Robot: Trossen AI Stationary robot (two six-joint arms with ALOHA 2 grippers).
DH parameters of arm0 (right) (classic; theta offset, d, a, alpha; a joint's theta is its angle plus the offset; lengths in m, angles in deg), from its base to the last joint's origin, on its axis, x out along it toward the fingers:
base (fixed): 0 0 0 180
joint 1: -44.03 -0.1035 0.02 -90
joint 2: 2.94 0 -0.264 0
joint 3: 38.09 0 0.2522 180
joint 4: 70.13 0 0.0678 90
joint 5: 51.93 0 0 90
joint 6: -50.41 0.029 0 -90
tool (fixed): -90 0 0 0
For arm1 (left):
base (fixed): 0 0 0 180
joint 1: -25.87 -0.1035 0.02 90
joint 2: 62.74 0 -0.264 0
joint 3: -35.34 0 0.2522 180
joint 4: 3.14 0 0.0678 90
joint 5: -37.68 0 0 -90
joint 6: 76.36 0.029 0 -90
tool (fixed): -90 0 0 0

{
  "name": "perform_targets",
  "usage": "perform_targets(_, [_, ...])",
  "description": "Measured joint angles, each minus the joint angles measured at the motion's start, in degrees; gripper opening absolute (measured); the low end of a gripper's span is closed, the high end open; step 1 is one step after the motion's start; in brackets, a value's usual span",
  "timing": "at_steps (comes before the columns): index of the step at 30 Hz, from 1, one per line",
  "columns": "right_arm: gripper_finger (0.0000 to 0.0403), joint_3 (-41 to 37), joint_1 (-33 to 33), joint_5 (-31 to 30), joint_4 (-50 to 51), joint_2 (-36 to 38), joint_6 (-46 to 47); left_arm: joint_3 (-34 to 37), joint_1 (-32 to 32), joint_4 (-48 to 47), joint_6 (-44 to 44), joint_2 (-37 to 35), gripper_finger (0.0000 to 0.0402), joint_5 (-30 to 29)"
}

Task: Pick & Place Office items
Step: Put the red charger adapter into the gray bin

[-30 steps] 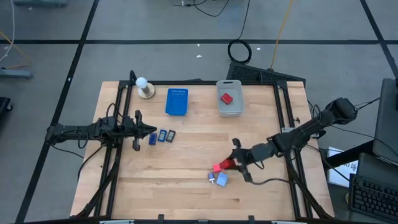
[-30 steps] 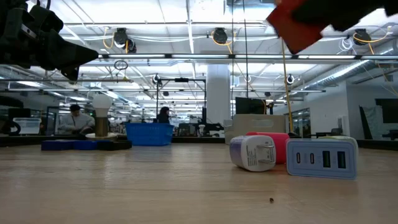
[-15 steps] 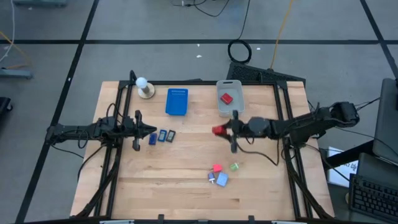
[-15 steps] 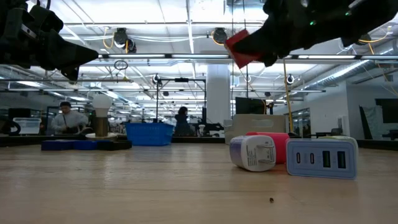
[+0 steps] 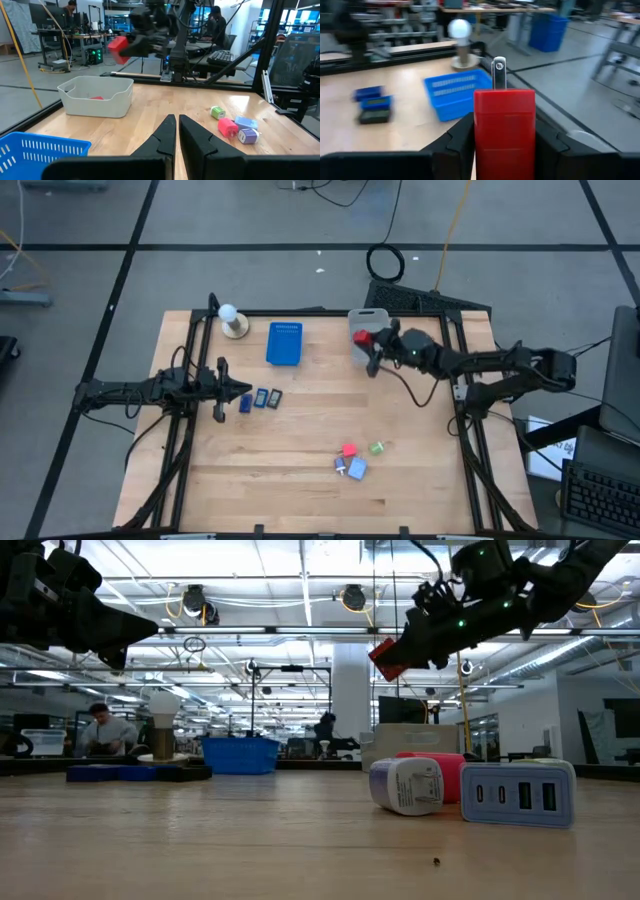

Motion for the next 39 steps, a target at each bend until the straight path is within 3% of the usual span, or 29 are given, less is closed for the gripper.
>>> perform_targets(11, [0.0125,0.14,4.83,0.13,1.61,0.0,2.89,0.0,-0.01,0.0,0.02,-0.01,0.0021,0.01])
perform_targets(16, [0.0125,5.57,6.63,0.04,11.12,-0.69,3.99,-0.01,-0.01,0.0,0.01,0.0,0.0021,0.01])
perform_targets(24, [0.0125,16.96,9.37,0.23,29.05,-9.61,4.6,0.0,-0.01,0.0,0.0,-0.01,0.0021,0.01])
perform_targets(29, [0.0125,21.94,10.84,5.41,34.46,-15.85,4.53,0.0,0.0,0.0,0.01,0.0,0.0021,0.01])
perform_targets(39, [0.0125,24.28,11.64,7.91,42.29,-21.62,4.34,0.0,0.01,0.0,0.01,0.01,0.0021,-0.01])
